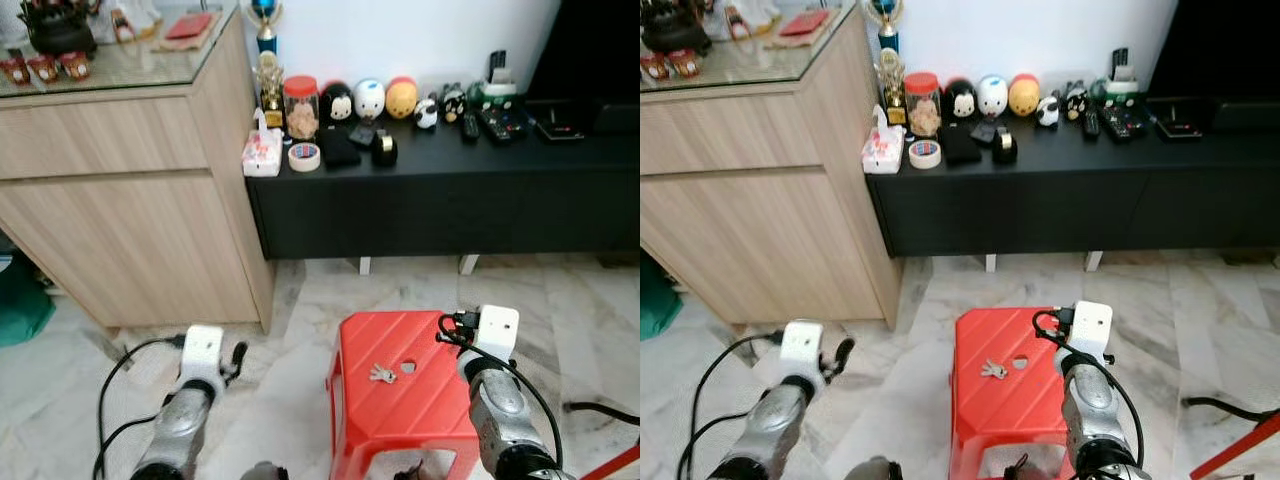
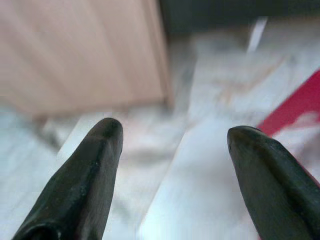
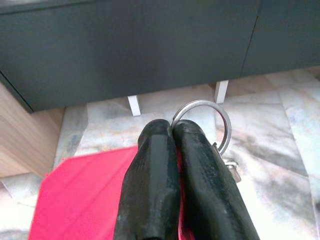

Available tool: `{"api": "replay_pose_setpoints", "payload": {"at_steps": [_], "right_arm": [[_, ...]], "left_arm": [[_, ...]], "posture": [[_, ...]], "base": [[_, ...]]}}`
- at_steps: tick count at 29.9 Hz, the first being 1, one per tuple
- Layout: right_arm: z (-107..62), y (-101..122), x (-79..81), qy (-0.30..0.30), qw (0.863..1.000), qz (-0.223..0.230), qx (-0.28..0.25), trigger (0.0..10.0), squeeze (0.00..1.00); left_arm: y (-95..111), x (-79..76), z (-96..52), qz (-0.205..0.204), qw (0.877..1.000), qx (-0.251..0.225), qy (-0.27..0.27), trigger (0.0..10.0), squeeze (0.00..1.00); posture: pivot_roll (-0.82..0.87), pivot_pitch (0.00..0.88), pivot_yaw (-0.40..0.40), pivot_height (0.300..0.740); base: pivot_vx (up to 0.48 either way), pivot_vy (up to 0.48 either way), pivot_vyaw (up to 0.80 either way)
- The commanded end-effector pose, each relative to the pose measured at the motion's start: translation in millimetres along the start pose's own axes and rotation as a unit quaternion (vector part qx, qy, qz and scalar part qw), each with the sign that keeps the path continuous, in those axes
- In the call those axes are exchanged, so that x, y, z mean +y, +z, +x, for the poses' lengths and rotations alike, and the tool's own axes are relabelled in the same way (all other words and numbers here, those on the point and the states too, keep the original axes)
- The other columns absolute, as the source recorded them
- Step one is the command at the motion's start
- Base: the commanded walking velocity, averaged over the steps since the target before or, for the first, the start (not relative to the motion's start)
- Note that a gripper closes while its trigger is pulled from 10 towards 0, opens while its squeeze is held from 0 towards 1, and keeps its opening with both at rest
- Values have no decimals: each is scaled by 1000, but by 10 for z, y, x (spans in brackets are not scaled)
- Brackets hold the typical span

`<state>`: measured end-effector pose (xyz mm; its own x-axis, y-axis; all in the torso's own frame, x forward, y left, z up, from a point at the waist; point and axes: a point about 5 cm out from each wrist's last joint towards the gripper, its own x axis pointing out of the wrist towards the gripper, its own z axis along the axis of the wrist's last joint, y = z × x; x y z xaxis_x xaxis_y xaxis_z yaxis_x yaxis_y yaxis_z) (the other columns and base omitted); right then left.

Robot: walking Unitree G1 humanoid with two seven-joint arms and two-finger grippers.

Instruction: Hang keys on a hook

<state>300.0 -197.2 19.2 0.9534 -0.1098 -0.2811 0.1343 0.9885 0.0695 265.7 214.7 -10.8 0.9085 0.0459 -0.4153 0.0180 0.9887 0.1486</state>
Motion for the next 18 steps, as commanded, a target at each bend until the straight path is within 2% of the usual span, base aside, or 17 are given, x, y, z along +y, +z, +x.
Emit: {"api": "replay_pose_setpoints", "payload": {"at_steps": [1, 2, 5, 8, 10, 15, 18], "right_arm": [[5, 28, 34, 9, 1000, -6, -11, 10000, 0], [-10, 29, 52, 13, 1000, 0, -22, 10000, 0], [-31, 3, 86, 21, 999, -8, -24, 10000, 0], [-69, -85, 99, 19, 1000, 13, -9, 10000, 0], [-91, -117, 117, 28, 1000, -1, -8, 10000, 0], [-113, -134, 116, 18, 1000, 3, -15, 10000, 0], [-114, -111, 119, 17, 1000, 3, -26, 10000, 0]], "left_arm": [[-151, 32, -53, 1, 999, 37, 3, 10000, 0], [-267, 76, -105, -9, 998, 62, 17, 10000, 0], [-386, 107, -162, -20, 996, 87, 30, 10000, 0], [-535, 96, -239, -5, 992, 120, 27, 10000, 0], [-624, 90, -289, 9, 990, 141, 23, 10000, 0], [-863, 106, -450, -2, 980, 194, 42, 10000, 0], [-896, 94, -474, 8, 979, 199, 41, 10000, 0]], "posture": [[5, 6, 22, 740], [4, 2, 22, 740], [2, 0, 22, 740], [-5, 0, 18, 740], [-7, 0, 16, 740], [-20, 0, 20, 740], [-21, 0, 22, 740]], "base": [[0, 0, 0], [0, 0, 0], [0, 0, 0], [0, 0, 0], [0, 0, 0], [0, 0, 0], [0, 0, 0]]}}
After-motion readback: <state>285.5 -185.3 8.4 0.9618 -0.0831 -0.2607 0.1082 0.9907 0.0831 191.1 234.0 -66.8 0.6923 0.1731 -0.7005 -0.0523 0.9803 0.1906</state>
